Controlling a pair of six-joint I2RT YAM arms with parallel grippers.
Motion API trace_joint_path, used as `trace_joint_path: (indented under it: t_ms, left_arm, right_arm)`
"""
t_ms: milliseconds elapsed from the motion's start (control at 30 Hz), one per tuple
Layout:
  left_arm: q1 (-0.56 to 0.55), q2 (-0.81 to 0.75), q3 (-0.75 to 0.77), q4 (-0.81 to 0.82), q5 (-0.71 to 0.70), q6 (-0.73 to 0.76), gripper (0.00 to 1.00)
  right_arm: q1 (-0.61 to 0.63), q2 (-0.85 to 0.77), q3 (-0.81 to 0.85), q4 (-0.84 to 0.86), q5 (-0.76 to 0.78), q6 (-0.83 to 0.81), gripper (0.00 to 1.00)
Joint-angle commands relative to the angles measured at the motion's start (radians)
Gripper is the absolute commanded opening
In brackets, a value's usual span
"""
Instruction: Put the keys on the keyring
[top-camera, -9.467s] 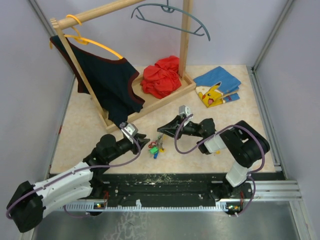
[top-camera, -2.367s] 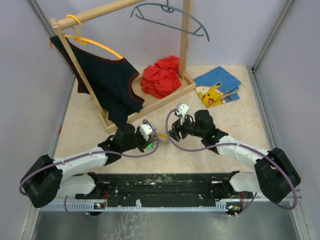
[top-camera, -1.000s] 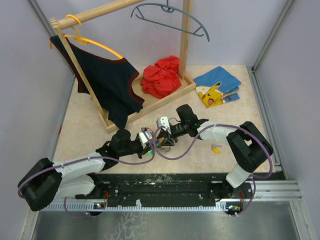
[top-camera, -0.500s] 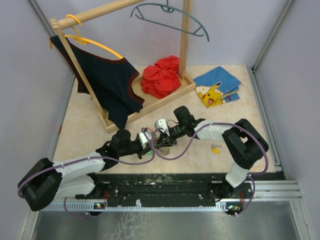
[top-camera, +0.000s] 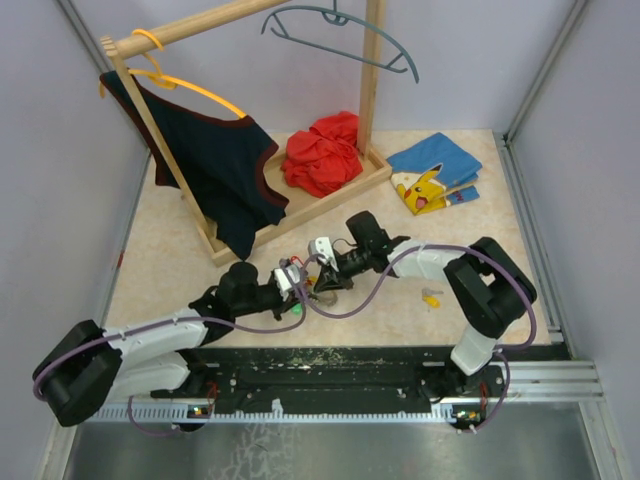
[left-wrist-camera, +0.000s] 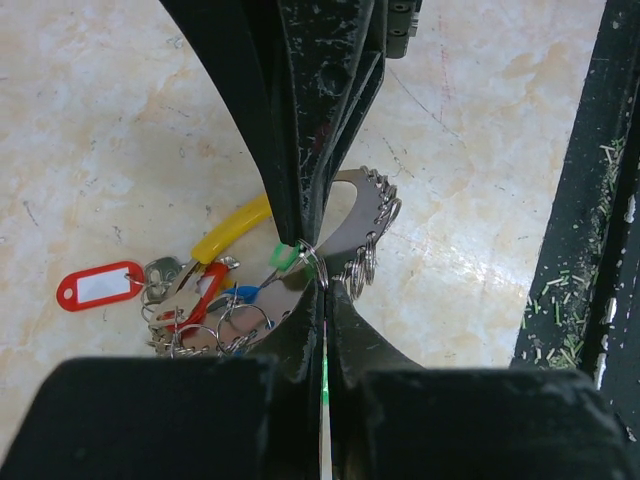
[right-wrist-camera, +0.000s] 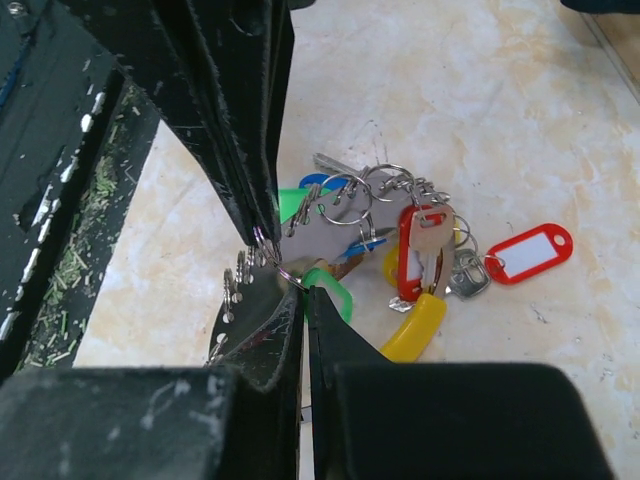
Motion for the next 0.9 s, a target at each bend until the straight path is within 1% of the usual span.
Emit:
trace_joint_path:
  t_ms: [0, 167, 300, 400, 500, 567, 633, 767, 867]
  left_arm:
    - [0.003, -0.037, -0.024, 0.109, 0.021, 0.009, 0.00]
    - [0.003, -0.027, -0.035, 0.138, 0.015, -0.007, 0.00]
    - [0.003, -0.040, -0.045, 0.158, 0.033, -0.007, 0.00]
    - [0.003, -0.057, -0.063, 0.183, 0.041, -0.002, 0.00]
    - [0.003, -0.060, -0.063, 0.182, 0.042, 0.003, 0.00]
    - [0.003, -0.056, -0.062, 0.178, 0.043, 0.002, 0.00]
    - [0.003, -0.053, -0.058, 0.176, 0.046, 0.001, 0.00]
    - [0.003, -0.048, -0.054, 0.174, 0.051, 0.001, 0.00]
    - [0.004, -0.050, -0.055, 0.174, 0.052, -0.001, 0.00]
  right_arm:
    - [0.010, -0.012, 0.042, -0.014, 0.080, 0.035, 0.00]
    - [0.022, -0.098, 0.020, -0.013, 0.086, 0.053, 0.00]
    - [0.026, -0.099, 0.017, -0.020, 0.089, 0.053, 0.00]
    - [0.028, -0.086, 0.015, -0.012, 0.054, 0.044, 0.00]
    - [0.033, -0.084, 0.011, -0.005, 0.019, 0.030, 0.09]
    - [0.036, -0.081, 0.016, -0.014, 0.012, 0.021, 0.17]
    - [0.039, -0.078, 0.022, -0.027, 0.007, 0.011, 0.22]
    - [0.042, -0.072, 0.026, -0.027, -0.002, 0.004, 0.24]
    - [0.042, -0.068, 0.029, -0.025, -0.009, 0.003, 0.22]
